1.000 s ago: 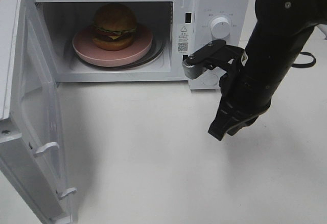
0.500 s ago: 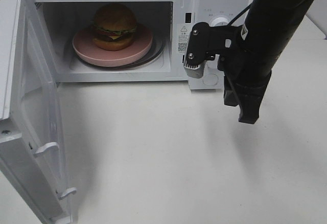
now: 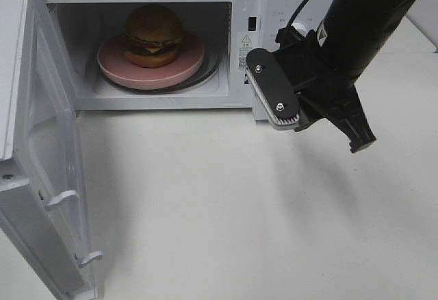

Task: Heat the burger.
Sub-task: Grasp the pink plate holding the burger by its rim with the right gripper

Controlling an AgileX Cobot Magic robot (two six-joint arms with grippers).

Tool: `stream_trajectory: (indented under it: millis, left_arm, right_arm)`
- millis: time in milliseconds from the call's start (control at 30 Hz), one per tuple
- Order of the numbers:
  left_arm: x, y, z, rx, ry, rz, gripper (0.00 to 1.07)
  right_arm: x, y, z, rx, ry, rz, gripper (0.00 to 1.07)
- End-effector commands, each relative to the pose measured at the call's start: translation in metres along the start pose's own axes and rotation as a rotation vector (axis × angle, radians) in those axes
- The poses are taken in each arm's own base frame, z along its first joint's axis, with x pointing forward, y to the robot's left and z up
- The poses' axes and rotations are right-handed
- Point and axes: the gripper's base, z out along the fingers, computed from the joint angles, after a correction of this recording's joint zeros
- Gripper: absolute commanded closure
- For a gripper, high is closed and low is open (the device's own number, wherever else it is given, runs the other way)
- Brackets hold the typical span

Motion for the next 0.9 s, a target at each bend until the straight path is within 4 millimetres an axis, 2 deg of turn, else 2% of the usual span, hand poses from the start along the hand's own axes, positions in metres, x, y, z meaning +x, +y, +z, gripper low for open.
stream_trajectory:
  millis: [33, 100, 133, 167, 200, 233, 267, 300, 333, 367, 433, 733, 900]
  left_arm:
    - [0.0, 0.0, 0.0, 0.003, -0.012, -0.003, 0.07]
    - [0.0, 0.0, 0.0, 0.003, -0.012, -0.003, 0.07]
    - [0.0, 0.0, 0.0, 0.003, -0.012, -0.003, 0.07]
    - [0.0, 0.0, 0.0, 0.003, -0.012, -0.003, 0.07]
    - [0.0, 0.0, 0.0, 0.003, -0.012, -0.003, 0.07]
    - [0.0, 0.0, 0.0, 0.003, -0.012, -0.003, 0.07]
    - [0.0, 0.0, 0.0, 0.003, -0.012, -0.003, 0.07]
    - [0.0, 0.0, 0.0, 0.003, -0.012, -0.003, 0.07]
    - [0.0, 0.0, 0.0, 0.003, -0.012, -0.003, 0.07]
    - [0.0, 0.0, 0.0, 0.003, -0.012, -0.003, 0.07]
    - [0.0, 0.0, 0.0, 0.003, -0.012, -0.003, 0.07]
    - [0.0, 0.0, 0.0, 0.003, -0.012, -0.003, 0.07]
    - [0.0, 0.0, 0.0, 0.003, -0.012, -0.003, 0.07]
  right_arm:
    - [-0.002, -0.003, -0.003, 0.033, -0.005, -0.027, 0.71]
    - [-0.008, -0.005, -0.004, 0.071, -0.016, -0.042, 0.57]
    - [-0.008, -0.005, -0.004, 0.071, -0.016, -0.042, 0.57]
    - [-0.013, -0.007, -0.004, 0.098, -0.028, -0.029, 0.45]
    - [-0.013, -0.007, -0.004, 0.098, -0.028, -0.029, 0.45]
    - [-0.018, -0.008, -0.005, 0.119, -0.039, -0.008, 0.34]
    - [-0.02, -0.009, -0.005, 0.125, -0.044, 0.007, 0.28]
    - [-0.02, -0.009, -0.005, 0.125, -0.044, 0.007, 0.28]
    - [-0.021, -0.01, -0.005, 0.139, -0.052, 0.04, 0.2]
    - [-0.021, -0.011, -0.006, 0.148, -0.056, 0.058, 0.17]
    - [-0.024, -0.011, -0.006, 0.155, -0.057, 0.068, 0.14]
    - [-0.035, -0.011, -0.008, 0.182, -0.049, 0.011, 0.16]
    - [-0.05, -0.015, -0.012, 0.277, -0.053, -0.009, 0.18]
